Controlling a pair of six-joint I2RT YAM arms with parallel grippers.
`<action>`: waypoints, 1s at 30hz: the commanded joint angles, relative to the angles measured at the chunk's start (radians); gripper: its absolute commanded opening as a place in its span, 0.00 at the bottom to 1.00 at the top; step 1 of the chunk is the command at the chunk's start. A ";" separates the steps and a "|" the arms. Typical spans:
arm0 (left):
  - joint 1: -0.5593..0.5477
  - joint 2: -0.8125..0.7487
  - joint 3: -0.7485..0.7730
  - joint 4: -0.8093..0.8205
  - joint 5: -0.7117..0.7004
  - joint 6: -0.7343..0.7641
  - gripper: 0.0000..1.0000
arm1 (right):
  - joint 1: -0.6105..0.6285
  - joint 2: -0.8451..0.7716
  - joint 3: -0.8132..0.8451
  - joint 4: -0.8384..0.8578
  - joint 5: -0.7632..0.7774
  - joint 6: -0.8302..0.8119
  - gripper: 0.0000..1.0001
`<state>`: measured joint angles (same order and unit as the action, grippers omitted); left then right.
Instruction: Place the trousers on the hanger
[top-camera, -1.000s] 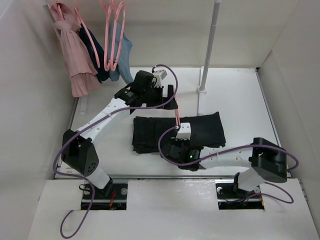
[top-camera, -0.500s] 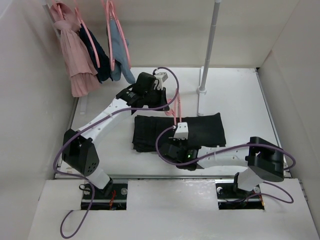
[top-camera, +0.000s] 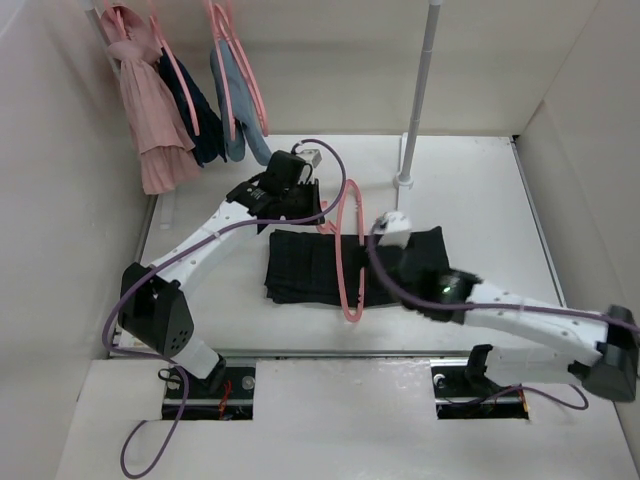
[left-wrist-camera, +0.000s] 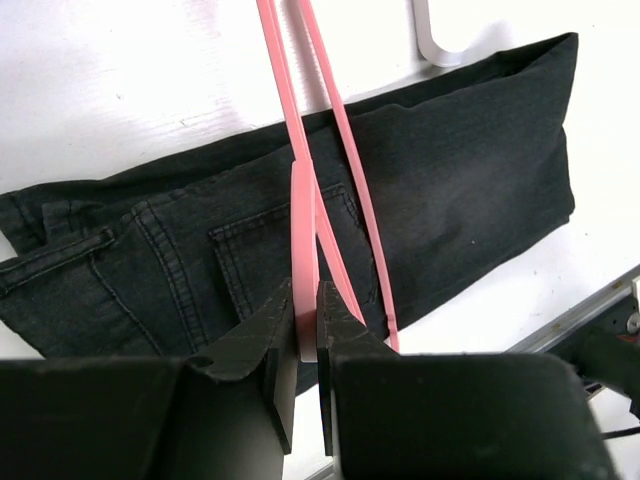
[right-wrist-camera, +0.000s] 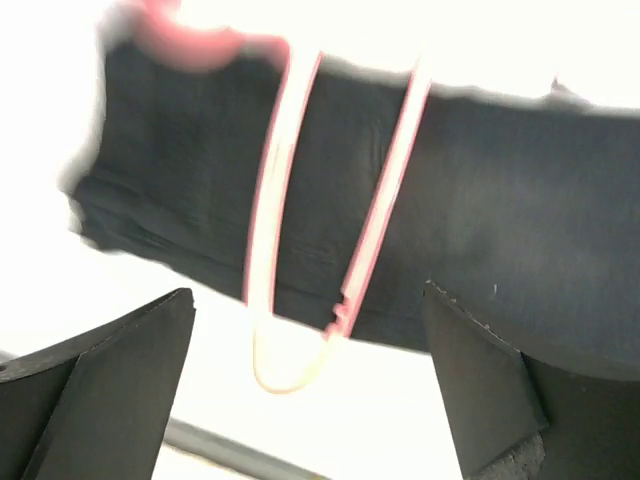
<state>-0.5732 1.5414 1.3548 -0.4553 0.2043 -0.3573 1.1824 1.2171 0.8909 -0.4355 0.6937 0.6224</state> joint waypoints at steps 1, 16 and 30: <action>0.003 -0.033 -0.022 -0.016 -0.031 -0.002 0.00 | -0.300 -0.143 0.052 -0.002 -0.300 -0.070 1.00; 0.003 -0.043 -0.022 -0.006 -0.031 -0.002 0.00 | -1.149 0.231 -0.050 -0.016 -0.839 -0.156 1.00; 0.003 -0.043 -0.022 -0.006 -0.031 0.008 0.00 | -1.106 0.343 0.009 0.002 -0.890 -0.216 0.00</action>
<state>-0.5720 1.5391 1.3495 -0.4545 0.1902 -0.3649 0.0235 1.5459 0.8368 -0.4393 -0.1703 0.4435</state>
